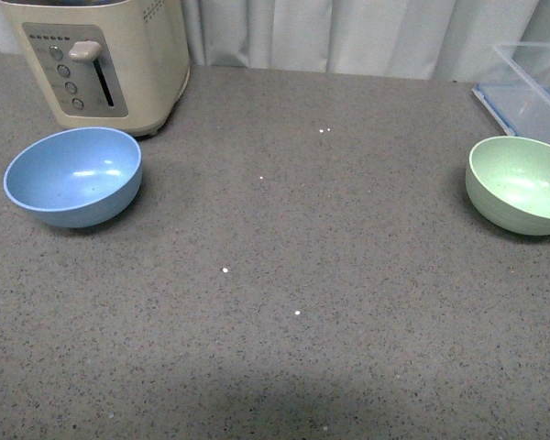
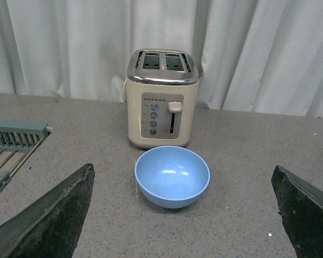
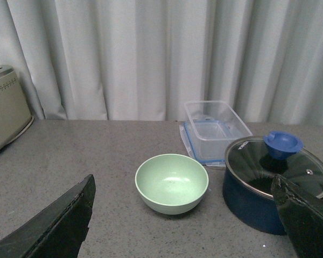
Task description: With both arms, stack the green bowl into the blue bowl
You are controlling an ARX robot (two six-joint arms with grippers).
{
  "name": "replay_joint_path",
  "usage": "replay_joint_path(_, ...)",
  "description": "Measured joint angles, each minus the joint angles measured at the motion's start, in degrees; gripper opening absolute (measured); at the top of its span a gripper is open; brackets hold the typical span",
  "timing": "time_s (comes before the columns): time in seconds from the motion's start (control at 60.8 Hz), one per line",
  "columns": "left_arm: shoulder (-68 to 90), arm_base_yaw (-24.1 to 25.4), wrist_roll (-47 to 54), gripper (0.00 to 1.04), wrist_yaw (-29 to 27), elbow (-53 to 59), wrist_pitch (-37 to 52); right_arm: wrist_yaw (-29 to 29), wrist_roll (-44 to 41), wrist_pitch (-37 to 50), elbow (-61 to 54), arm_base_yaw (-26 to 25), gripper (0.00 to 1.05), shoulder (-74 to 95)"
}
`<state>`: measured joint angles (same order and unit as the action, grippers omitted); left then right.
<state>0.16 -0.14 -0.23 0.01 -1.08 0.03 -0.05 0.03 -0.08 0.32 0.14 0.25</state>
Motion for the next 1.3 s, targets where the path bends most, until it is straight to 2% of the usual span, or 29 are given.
replay_joint_path(0.477,0.0,0.0,0.0,0.98,-0.1,0.0,0.0,0.0,0.0,0.0,0.0,0.0,0.96,0.0)
replay_joint_path(0.51,1.9,-1.7,-3.0,0.98,-6.6,-1.2,-3.8,0.0,0.0,0.0,0.0,0.0,0.96,0.0)
replay_joint_path(0.526,4.7,-2.0,-5.5,0.98,-10.1,-2.3,-6.4,0.0,0.0,0.0,0.0,0.0,0.96,0.0)
replay_joint_path(0.559,8.3,-1.6,-7.7,0.98,-12.1,-3.1,-7.0,0.1,0.0,0.0,0.0,0.0,0.96,0.0)
replay_joint_path(0.625,18.2,0.7,-12.5,0.98,-12.0,-4.8,-2.5,0.0,0.0,0.0,0.0,0.0,0.96,0.0)
replay_joint_path(0.707,33.3,2.9,-17.4,0.98,-11.1,-9.2,8.6,0.0,0.0,0.0,0.0,0.0,0.96,0.0)
replay_joint_path(0.806,51.4,3.4,-23.2,0.98,-9.3,-17.0,16.3,0.0,0.0,0.0,0.0,0.0,0.96,0.0)
replay_joint_path(0.904,69.7,3.0,-30.1,0.98,-7.7,-25.1,16.0,0.1,0.0,0.0,0.0,0.0,0.96,0.0)
replay_joint_path(0.986,79.9,2.6,-33.5,0.98,-9.1,-29.4,17.3,0.1,0.0,0.0,0.0,0.0,0.96,0.0)
replay_joint_path(1.299,99.9,1.7,-40.3,0.98,-10.3,-43.8,15.8,0.1,0.0,0.0,0.0,0.0,0.96,0.0)
